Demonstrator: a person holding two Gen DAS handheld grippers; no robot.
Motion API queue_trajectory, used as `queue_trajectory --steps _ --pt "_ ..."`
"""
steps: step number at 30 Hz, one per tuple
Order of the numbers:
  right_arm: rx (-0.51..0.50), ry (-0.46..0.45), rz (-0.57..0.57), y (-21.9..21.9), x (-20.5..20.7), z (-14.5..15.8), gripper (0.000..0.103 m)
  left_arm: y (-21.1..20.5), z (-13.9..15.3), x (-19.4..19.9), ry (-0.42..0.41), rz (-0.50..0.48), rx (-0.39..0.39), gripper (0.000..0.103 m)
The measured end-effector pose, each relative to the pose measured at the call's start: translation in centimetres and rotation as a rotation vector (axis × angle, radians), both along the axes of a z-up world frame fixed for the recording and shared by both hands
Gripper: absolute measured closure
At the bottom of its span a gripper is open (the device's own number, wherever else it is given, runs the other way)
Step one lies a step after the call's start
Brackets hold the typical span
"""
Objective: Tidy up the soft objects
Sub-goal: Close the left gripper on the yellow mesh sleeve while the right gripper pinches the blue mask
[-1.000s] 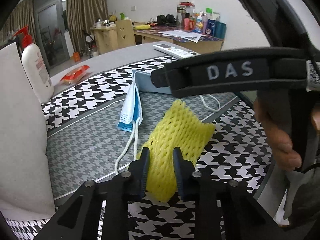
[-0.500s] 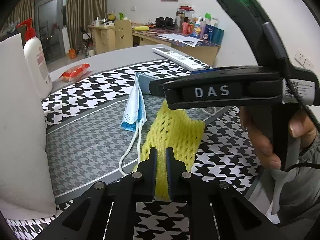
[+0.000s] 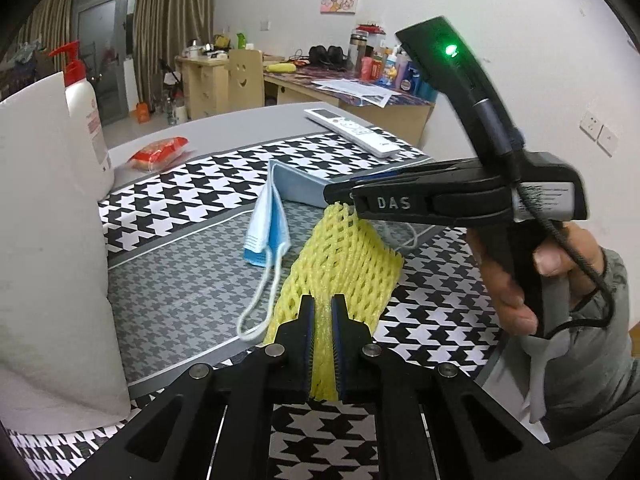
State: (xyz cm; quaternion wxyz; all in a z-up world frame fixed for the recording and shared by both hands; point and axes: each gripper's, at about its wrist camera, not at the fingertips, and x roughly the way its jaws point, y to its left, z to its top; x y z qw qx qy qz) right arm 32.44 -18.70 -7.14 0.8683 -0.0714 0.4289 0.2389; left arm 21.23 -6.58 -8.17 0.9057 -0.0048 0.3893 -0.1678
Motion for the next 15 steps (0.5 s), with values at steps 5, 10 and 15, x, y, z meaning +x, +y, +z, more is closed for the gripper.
queue_trajectory --steps 5,10,15 --pt "-0.026 0.014 -0.017 0.2 0.3 -0.3 0.094 0.5 0.6 -0.6 -0.01 0.006 -0.003 0.095" --pt "-0.002 0.015 -0.04 -0.3 0.3 0.1 0.097 1.2 0.9 -1.0 -0.017 0.035 0.001 0.095" --pt "0.011 -0.005 -0.048 -0.7 -0.2 0.9 0.097 2.0 1.4 -1.1 -0.034 0.07 0.004 0.095"
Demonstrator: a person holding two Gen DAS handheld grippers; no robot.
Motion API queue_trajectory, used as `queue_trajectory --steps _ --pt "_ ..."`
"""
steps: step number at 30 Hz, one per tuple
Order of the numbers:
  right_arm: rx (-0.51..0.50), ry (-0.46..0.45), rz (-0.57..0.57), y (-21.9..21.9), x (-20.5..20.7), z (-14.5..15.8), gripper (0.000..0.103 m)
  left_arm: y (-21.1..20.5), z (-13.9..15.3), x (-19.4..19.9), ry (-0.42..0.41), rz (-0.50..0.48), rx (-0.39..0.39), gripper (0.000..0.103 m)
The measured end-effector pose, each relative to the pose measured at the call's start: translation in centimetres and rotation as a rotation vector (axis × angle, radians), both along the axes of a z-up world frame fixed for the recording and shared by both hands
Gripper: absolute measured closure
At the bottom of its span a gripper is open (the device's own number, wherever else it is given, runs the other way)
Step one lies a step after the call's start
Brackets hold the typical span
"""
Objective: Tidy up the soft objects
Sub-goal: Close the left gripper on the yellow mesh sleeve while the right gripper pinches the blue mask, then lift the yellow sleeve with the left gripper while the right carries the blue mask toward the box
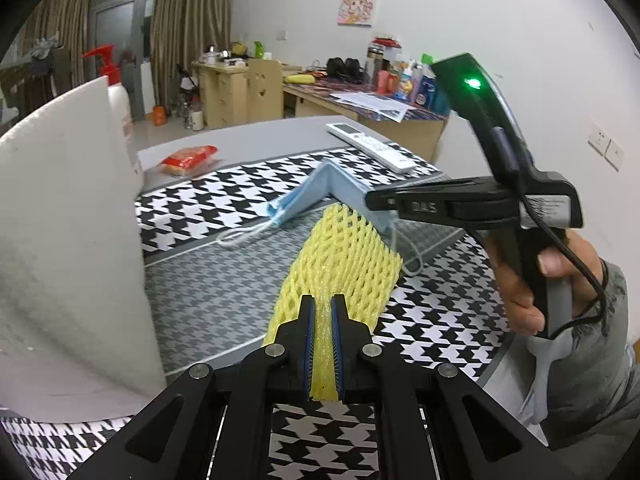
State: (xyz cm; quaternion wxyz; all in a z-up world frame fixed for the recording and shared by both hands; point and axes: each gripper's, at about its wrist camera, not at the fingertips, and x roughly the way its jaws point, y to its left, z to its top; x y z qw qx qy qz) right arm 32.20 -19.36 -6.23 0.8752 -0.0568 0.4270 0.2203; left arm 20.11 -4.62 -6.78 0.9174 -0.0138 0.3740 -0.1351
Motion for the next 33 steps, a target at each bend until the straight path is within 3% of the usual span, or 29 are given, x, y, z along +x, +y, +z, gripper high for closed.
queue_trajectory --steps 33 --pt "0.061 -0.204 -0.042 -2.1 -4.8 6.0 0.098 2.3 4.9 -1.3 -0.147 0.13 0.044 0.095"
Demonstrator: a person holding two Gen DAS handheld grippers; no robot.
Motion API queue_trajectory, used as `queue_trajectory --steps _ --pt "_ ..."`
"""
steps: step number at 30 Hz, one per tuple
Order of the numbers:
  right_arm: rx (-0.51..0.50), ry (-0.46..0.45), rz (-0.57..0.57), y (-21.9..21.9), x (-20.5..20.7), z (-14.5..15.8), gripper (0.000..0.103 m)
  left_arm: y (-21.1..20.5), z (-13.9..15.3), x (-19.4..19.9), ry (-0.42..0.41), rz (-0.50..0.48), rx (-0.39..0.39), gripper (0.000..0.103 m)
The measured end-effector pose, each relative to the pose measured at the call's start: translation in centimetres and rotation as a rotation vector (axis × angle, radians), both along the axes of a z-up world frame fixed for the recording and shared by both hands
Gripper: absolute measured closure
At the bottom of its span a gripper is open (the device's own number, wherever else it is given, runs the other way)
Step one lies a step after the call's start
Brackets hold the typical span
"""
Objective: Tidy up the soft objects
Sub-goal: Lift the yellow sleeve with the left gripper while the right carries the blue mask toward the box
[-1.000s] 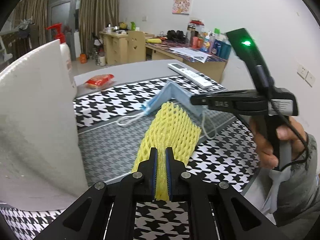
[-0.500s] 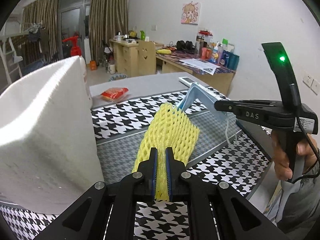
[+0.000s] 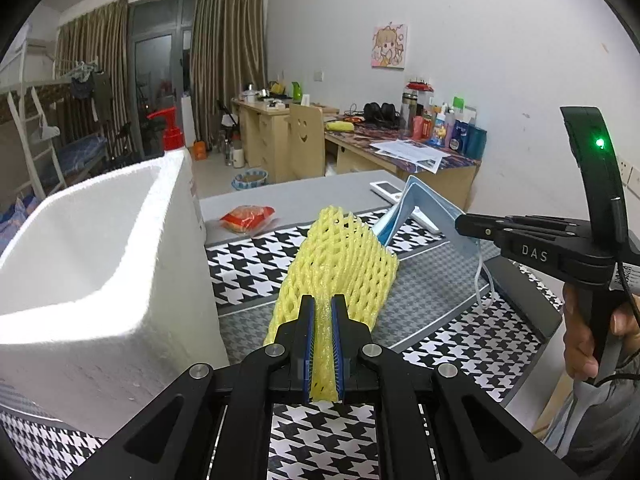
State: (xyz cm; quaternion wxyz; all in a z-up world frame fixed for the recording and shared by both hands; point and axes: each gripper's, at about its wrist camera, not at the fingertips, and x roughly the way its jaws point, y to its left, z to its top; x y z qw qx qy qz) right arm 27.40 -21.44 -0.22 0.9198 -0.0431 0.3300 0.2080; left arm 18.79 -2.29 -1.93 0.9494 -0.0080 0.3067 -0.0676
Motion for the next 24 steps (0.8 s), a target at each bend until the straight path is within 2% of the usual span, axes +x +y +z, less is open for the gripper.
queue_trajectory --steps 24 --pt "0.07 -0.075 -0.026 -1.6 -2.0 2.4 0.098 0.6 2.4 -0.5 -0.068 0.017 0.008 0.095"
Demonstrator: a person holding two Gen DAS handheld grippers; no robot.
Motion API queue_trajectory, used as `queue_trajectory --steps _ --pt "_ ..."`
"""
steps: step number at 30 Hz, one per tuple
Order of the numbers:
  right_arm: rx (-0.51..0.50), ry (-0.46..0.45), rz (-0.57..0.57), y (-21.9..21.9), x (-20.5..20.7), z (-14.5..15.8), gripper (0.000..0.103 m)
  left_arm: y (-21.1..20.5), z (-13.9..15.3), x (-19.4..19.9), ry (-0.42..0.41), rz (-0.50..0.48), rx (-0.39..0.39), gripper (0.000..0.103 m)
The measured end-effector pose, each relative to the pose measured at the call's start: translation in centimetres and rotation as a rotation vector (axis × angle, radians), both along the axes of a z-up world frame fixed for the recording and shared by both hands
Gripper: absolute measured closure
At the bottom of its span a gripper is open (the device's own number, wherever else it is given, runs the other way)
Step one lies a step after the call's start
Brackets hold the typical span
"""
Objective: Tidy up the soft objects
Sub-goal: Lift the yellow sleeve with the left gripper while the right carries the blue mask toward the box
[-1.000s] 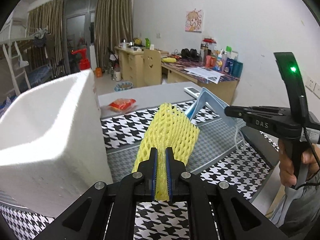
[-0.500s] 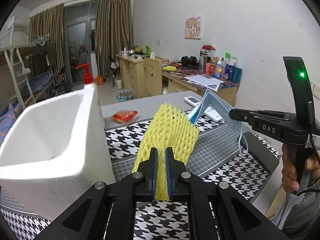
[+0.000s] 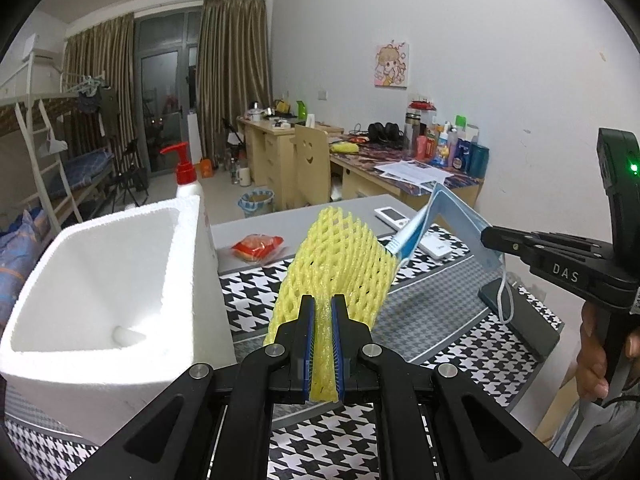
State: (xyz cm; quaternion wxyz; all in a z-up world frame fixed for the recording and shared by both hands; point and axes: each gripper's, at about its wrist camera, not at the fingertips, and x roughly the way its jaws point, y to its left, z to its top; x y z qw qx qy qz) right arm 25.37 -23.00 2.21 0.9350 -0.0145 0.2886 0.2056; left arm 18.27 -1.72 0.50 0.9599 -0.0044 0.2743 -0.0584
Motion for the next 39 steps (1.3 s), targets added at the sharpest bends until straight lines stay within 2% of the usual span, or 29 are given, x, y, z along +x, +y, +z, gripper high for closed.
queue_trajectory --steps 39 --pt "0.084 -0.113 0.016 -0.4 -2.2 4.3 0.098 1.4 4.9 -1.0 -0.136 0.067 0.028 0.095"
